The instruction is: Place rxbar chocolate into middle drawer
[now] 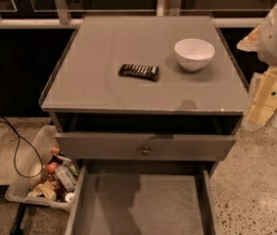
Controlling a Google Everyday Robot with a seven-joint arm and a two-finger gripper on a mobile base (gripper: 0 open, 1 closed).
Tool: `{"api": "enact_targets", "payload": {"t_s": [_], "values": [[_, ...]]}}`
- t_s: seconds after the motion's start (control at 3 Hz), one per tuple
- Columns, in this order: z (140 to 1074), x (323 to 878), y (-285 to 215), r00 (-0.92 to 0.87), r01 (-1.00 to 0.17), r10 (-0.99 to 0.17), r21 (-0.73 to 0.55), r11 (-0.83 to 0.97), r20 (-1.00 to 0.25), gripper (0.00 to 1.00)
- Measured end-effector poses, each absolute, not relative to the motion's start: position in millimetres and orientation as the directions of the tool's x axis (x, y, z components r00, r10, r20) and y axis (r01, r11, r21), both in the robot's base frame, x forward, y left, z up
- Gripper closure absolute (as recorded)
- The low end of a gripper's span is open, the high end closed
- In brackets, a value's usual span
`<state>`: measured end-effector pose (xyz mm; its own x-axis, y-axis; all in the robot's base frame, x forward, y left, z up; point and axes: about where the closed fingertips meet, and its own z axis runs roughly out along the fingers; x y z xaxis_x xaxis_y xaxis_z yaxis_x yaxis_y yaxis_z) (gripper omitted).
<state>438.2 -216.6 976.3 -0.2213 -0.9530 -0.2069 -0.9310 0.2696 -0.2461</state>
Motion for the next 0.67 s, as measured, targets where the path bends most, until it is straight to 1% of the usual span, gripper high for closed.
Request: {"api": "enact_targets", "payload": {"t_s": [0.33, 0.67], "values": [[977.3, 442.0, -212.0, -0.212, -0.929, -0.953, -0.258, 0.265, -0.214, 0.0], [974.6, 458.9, -185.5, -0.153, -0.932, -0.954, -0.283, 0.226, -0.259, 0.0]]}}
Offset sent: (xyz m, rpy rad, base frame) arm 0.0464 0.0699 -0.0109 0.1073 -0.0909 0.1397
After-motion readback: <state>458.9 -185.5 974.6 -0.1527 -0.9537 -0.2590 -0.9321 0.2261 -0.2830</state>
